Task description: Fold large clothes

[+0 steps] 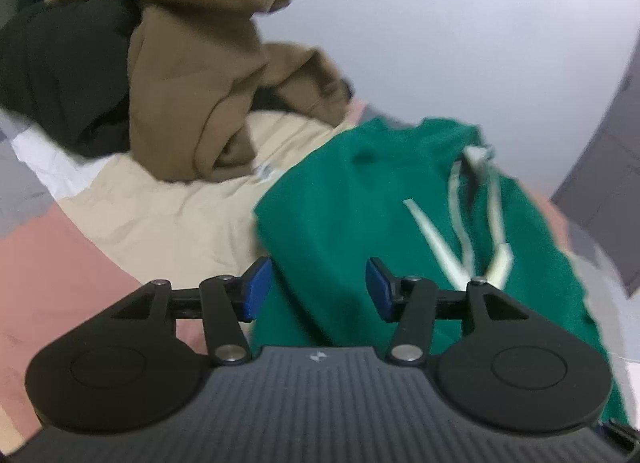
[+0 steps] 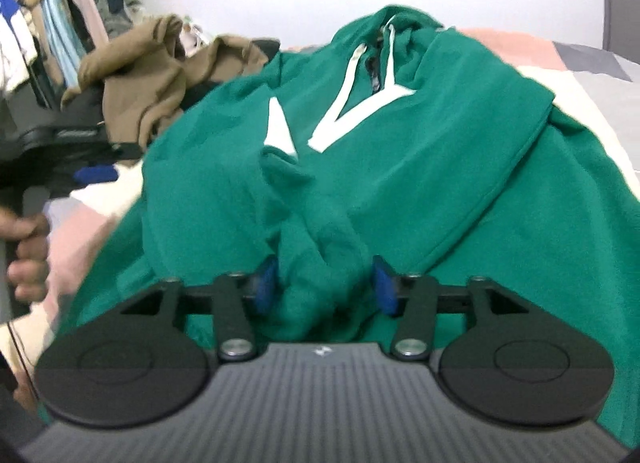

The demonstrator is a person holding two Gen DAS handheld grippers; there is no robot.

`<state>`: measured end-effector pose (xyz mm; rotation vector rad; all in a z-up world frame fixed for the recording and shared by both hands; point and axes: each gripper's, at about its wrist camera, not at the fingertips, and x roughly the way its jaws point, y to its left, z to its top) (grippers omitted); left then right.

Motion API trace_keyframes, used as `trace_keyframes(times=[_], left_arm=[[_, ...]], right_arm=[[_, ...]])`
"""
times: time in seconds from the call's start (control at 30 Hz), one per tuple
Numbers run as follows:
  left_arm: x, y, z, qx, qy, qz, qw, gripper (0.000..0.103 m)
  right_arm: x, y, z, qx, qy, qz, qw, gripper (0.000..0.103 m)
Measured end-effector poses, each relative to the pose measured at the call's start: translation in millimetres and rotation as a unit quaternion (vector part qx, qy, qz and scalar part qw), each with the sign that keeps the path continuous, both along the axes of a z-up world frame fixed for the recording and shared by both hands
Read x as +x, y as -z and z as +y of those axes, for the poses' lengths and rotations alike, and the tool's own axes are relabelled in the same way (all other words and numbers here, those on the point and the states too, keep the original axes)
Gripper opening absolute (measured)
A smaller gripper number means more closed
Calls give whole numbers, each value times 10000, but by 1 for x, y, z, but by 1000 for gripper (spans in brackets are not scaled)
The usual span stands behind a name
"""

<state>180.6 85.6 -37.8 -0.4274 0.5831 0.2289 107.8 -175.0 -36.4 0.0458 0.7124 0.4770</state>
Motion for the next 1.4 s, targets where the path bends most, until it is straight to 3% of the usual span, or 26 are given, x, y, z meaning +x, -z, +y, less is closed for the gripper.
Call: trace_keyframes(times=[0.07,0.23,0.4,0.53,0.87,1.03,1.23,1.4], left_arm=[[-11,-15,-9,131,110,-134,9998,60],[-1,-43,-25,94,445,-311,9985,61],[57,-62,-38,1,747,-296,9968,61],[132,-63,-39,-181,962,-265,9948,61],[375,-8,-38,32,1456,-298,9889,62],[458,26,-42,-1,1708,-239,9850,62],[508,60,-52,36,1892,-59,9819,62],[511,69,-48,-9,1921,-112,9813,62]], right_arm=[[-3,-9,-7,112,156,-171,9997,82],[3,-35,-25,550,275,-298,9977,82],[50,-61,-37,915,449,-154,9947,82],[117,-75,-44,1127,726,-236,9907,82],[361,-35,-33,1674,1260,-364,9771,82],[470,-10,-6,1733,1298,-223,9760,82],[551,13,37,1446,1169,-140,9825,82],[573,29,54,1146,1057,-47,9878,81]])
